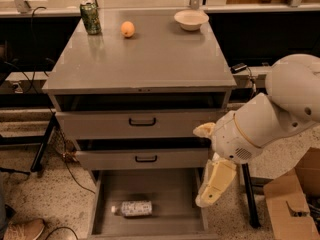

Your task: Pick blue plastic bottle from bottom drawer and place on counter

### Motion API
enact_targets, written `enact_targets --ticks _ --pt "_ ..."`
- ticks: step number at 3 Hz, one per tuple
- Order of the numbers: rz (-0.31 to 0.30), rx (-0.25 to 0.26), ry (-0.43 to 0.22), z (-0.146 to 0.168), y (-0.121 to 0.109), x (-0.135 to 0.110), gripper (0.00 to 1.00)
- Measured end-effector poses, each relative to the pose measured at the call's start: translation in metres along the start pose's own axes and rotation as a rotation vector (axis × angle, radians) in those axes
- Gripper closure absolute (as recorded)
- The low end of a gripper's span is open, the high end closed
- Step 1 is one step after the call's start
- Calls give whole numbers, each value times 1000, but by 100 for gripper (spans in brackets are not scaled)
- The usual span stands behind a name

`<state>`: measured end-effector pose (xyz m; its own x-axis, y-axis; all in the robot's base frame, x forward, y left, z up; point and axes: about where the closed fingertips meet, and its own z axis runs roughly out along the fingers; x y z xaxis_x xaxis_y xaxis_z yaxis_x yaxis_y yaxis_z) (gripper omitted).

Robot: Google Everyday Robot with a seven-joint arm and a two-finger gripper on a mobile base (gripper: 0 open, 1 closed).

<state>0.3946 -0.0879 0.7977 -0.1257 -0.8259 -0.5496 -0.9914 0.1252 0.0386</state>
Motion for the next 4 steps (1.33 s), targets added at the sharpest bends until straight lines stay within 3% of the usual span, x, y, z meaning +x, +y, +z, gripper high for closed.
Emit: enact_targets --ticks 1,2,3,4 --pt "0 0 0 0 0 0 0" --pt "16 6 17 27 0 14 0" --pt "25 -5 20 91 1 45 0" --pt "23 5 -37 152 -12 62 0"
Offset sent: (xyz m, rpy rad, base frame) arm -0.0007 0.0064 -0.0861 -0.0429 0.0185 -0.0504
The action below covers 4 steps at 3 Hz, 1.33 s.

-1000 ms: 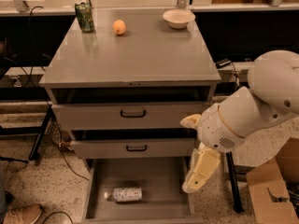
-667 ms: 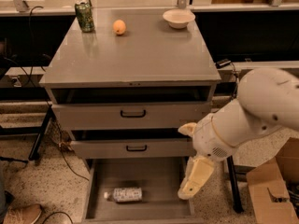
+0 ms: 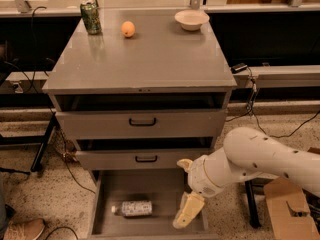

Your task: Pick blue plastic bottle from bottom drawer and place on counter

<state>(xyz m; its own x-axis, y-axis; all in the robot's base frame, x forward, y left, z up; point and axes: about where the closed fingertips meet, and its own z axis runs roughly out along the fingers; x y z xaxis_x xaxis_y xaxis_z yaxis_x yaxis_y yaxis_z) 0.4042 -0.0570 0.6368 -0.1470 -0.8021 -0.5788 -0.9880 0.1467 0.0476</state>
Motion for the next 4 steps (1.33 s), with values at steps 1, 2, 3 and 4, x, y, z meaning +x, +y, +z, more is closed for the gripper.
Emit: enact_targets --ticks 1,2,3,4 --pt "22 7 -76 82 -30 16 0" --pt "37 5 -65 91 -31 25 0" --pt "65 36 -30 128 -41 73 0" --pt "75 81 -20 171 -66 115 0"
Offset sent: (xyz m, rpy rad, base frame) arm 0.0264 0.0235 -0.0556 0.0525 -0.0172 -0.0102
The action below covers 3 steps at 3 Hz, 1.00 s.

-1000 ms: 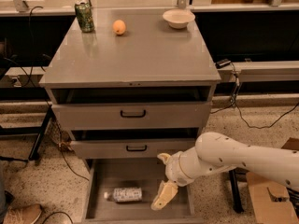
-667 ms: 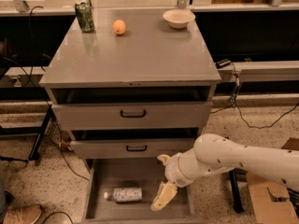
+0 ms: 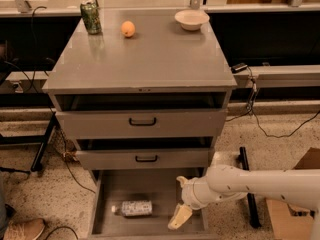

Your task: Pick blue plastic bottle from bottom drawer and place on counter

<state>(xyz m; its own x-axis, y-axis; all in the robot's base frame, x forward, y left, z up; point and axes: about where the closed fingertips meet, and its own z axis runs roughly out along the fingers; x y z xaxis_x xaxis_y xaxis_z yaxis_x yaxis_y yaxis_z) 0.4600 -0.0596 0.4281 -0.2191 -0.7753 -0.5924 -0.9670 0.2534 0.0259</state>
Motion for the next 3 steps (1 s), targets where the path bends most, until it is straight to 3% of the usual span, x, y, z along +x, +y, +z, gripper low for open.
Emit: enact_targets --ticks 1,2,3 --pt "-4 -9 -6 67 -27 36 0" --pt "19 -29 -35 124 -51 50 0" --pt "8 -33 -35 130 -50 50 0"
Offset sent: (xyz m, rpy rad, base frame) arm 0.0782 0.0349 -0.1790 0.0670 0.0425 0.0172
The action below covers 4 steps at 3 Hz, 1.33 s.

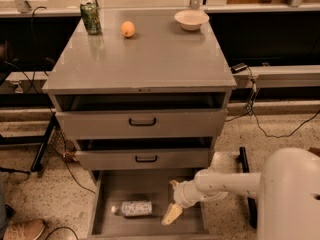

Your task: Pick blue plastic bottle from bottom drawer and place on counter

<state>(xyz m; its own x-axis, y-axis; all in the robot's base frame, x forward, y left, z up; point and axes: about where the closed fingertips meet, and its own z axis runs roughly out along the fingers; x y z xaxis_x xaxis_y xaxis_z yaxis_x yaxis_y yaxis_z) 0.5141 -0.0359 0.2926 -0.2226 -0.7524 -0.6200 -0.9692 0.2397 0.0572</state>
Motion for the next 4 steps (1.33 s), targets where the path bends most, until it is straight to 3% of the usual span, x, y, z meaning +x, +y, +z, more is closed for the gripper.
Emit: enact_targets --ticks 1,2,3,4 --pt "-49 -21 1 26 4 2 0" --pt "-133 -54 -7 71 4 3 0" --pt "-203 -73 -45 117 -3 -4 0" --pt "-239 -79 -67 140 -8 -11 0"
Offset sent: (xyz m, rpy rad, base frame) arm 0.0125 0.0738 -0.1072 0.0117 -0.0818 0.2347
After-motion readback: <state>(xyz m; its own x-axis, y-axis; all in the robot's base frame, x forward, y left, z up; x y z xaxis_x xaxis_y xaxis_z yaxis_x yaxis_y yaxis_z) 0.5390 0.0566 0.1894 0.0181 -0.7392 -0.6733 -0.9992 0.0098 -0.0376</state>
